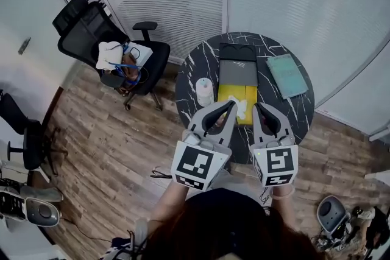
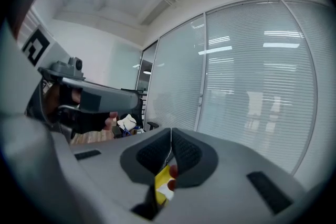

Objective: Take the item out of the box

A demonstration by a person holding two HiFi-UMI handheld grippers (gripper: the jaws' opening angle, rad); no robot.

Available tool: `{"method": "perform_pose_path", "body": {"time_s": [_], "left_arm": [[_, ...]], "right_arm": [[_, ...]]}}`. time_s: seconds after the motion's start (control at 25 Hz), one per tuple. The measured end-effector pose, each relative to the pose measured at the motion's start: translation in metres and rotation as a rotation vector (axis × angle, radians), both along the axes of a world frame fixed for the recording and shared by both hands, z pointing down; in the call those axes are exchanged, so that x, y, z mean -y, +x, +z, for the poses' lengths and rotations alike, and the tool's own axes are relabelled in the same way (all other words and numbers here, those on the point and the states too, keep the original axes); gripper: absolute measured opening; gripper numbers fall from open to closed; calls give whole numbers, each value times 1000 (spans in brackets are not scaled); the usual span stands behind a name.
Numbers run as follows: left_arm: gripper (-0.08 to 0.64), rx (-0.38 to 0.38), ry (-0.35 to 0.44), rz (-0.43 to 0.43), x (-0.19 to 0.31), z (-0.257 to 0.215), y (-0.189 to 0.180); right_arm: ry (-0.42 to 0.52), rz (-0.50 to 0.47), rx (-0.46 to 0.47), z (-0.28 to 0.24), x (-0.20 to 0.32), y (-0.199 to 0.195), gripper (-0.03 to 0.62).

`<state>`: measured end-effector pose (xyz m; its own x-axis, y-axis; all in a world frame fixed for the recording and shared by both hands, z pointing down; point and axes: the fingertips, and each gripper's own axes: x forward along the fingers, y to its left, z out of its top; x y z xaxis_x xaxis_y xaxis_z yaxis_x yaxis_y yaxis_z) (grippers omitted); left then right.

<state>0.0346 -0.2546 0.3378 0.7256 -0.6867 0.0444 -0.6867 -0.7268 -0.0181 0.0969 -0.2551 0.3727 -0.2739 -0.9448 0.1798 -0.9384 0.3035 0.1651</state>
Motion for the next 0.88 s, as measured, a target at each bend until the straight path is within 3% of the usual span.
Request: {"method": "perform_pose_path", "body": {"time_s": [0.88], "left_arm": [[26, 17, -38, -67, 60, 12, 14]], "right_arm": [[-233, -160, -80, 92, 71, -2, 26]]}}
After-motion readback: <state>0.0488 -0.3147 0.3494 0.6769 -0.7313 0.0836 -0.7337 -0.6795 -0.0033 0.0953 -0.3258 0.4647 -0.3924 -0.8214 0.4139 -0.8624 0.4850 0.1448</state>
